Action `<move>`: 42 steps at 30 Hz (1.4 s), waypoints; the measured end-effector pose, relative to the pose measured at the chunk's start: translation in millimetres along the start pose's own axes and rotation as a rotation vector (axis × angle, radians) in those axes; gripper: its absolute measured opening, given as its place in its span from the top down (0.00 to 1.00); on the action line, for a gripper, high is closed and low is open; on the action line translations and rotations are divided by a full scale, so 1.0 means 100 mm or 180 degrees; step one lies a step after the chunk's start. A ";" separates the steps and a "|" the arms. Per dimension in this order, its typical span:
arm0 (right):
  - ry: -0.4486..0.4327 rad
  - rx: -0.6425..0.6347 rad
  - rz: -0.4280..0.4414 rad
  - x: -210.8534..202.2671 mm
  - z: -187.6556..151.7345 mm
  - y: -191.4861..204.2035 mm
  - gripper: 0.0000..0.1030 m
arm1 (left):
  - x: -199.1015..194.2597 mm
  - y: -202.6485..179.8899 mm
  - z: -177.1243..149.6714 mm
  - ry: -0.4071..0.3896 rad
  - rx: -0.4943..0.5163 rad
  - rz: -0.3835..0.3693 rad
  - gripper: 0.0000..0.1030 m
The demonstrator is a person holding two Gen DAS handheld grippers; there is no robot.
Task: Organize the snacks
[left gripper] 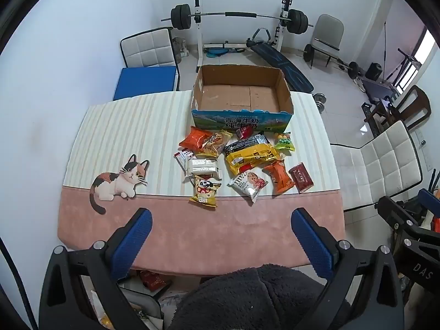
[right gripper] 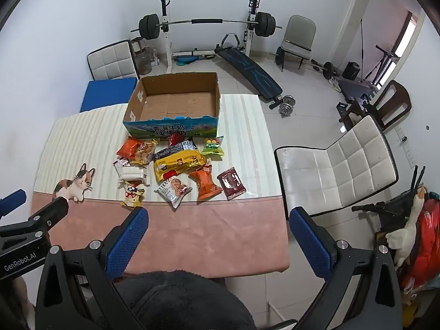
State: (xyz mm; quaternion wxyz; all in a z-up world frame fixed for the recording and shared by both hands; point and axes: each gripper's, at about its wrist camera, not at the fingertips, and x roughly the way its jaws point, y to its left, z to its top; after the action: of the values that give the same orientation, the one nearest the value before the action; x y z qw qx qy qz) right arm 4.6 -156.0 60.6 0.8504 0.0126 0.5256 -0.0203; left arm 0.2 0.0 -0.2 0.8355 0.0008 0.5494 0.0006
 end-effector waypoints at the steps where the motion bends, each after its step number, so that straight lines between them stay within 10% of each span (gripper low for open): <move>1: 0.0011 -0.0006 -0.0010 0.00 0.00 0.00 0.00 | 0.00 0.00 0.00 -0.0002 0.0001 0.0005 0.00; 42: -0.0025 -0.0040 -0.0033 -0.01 0.00 0.19 0.00 | -0.09 -0.09 0.11 -0.0065 -0.0008 -0.0003 0.00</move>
State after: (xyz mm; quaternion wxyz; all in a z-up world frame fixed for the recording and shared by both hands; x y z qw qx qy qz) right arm 5.6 -136.6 61.4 0.8524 0.0044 0.5224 -0.0214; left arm 6.9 -8.7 12.7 0.8411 -0.0005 0.5408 0.0009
